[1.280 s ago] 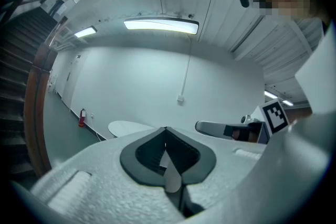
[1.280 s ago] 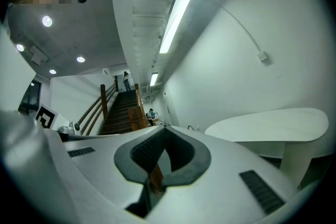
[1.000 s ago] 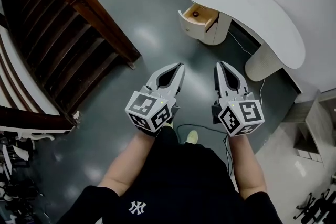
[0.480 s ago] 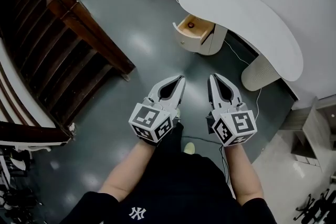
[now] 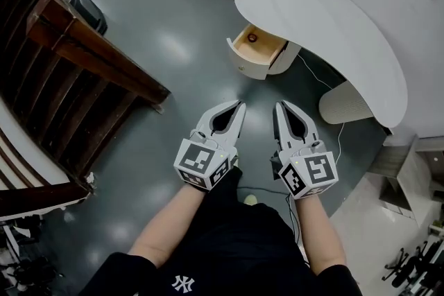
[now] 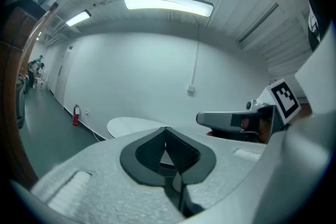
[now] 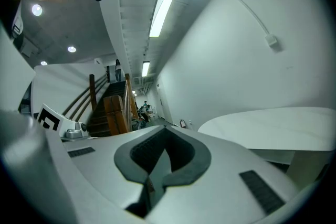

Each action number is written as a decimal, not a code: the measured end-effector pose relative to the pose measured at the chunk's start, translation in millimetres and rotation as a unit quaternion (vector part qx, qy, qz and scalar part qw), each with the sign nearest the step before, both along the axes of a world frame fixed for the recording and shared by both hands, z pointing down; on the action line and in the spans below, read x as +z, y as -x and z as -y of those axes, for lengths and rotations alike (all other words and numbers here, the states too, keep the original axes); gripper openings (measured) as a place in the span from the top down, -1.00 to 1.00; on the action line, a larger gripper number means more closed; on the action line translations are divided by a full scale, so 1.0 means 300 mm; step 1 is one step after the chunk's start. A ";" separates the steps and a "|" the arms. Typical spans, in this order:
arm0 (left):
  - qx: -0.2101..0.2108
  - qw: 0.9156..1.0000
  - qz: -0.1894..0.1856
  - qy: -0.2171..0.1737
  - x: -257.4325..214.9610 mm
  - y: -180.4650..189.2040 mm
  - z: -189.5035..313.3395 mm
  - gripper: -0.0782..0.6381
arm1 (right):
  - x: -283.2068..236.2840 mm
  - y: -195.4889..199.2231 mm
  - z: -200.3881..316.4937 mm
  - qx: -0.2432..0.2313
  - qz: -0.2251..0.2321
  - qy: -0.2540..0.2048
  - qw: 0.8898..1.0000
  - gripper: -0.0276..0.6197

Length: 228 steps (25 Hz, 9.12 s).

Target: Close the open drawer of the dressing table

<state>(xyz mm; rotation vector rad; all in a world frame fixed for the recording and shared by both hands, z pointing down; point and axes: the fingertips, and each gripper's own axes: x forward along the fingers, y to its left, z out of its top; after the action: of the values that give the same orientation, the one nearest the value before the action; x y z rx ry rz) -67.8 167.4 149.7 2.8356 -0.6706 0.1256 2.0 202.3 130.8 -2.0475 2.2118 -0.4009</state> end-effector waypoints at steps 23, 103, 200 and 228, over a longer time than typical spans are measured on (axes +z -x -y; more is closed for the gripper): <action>0.016 0.998 0.064 0.019 0.488 -0.238 0.637 0.76 | 0.382 -0.198 0.724 -0.049 -0.010 0.064 0.997 0.87; 0.015 0.995 0.101 0.006 1.652 -0.874 1.205 0.48 | 1.335 -0.606 1.025 -0.002 -0.003 0.104 0.995 0.87; -0.014 1.000 -0.006 -0.017 -0.072 -0.248 0.713 0.72 | -0.037 -0.198 0.804 -0.064 -0.048 -0.030 0.996 0.87; -0.034 0.997 -0.034 -0.056 -0.256 -0.207 0.645 0.72 | -0.196 -0.124 0.724 -0.087 -0.065 -0.059 0.992 0.87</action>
<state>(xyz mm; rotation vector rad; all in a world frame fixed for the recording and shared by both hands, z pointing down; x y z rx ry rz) -5.8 -26.1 72.8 2.9030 -0.7815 -0.0203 39.1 -14.8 72.1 -1.8793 2.4341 -0.1504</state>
